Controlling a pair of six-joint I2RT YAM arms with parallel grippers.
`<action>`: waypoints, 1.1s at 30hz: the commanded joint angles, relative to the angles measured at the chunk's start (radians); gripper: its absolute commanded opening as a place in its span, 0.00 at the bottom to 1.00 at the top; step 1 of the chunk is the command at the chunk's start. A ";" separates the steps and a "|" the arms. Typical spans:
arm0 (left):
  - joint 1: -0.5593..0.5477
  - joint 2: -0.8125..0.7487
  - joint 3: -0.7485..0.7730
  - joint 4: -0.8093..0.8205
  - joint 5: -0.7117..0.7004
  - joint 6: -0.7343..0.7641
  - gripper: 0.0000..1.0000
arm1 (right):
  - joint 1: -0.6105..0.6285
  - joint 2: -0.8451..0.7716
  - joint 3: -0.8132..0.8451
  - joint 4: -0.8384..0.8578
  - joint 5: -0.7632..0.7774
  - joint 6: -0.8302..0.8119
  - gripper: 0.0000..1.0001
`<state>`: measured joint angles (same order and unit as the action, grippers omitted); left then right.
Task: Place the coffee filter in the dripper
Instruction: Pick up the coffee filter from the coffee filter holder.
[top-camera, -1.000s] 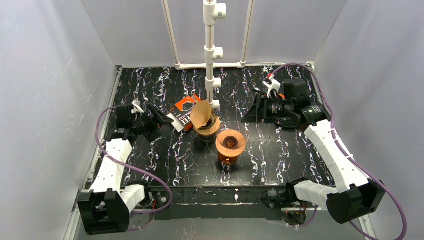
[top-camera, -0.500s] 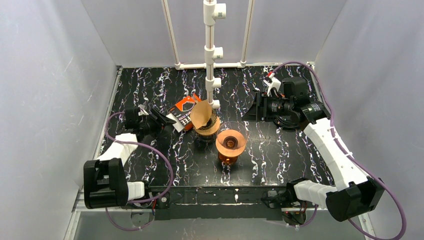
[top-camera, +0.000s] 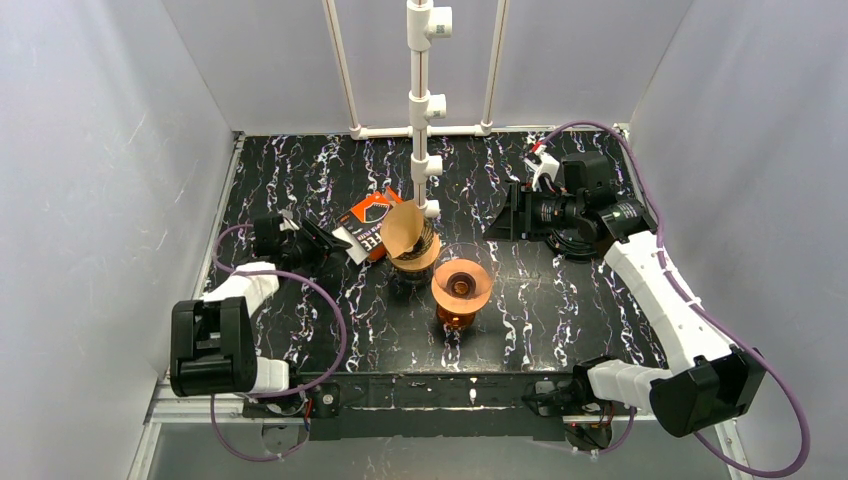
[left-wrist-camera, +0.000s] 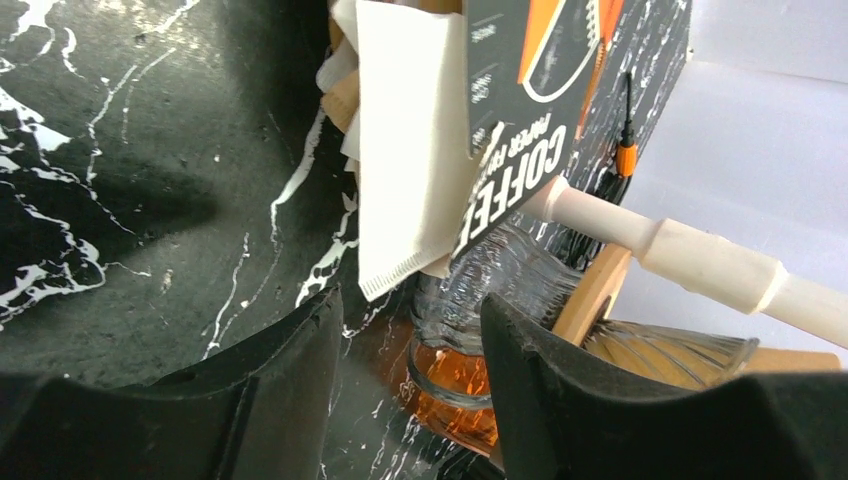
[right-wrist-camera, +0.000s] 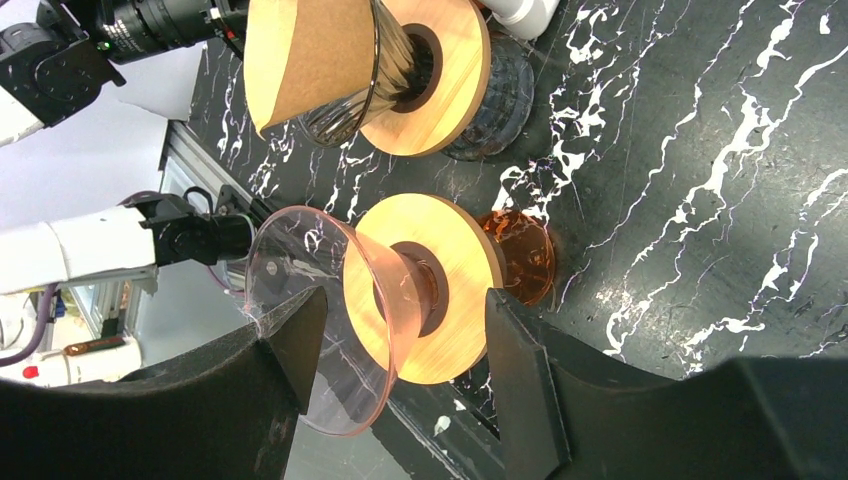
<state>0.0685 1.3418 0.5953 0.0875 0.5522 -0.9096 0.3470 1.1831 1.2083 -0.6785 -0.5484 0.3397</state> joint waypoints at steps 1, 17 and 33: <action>0.004 0.043 -0.013 0.030 -0.002 -0.009 0.51 | -0.003 0.006 0.046 0.022 0.006 -0.019 0.68; 0.005 0.109 -0.022 0.089 -0.003 -0.004 0.33 | -0.003 0.019 0.055 0.021 0.005 -0.013 0.68; 0.004 0.149 -0.008 0.122 -0.014 0.002 0.34 | -0.003 0.018 0.066 0.020 0.001 -0.005 0.68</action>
<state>0.0689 1.4792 0.5816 0.1925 0.5339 -0.9169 0.3470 1.2037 1.2232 -0.6788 -0.5419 0.3374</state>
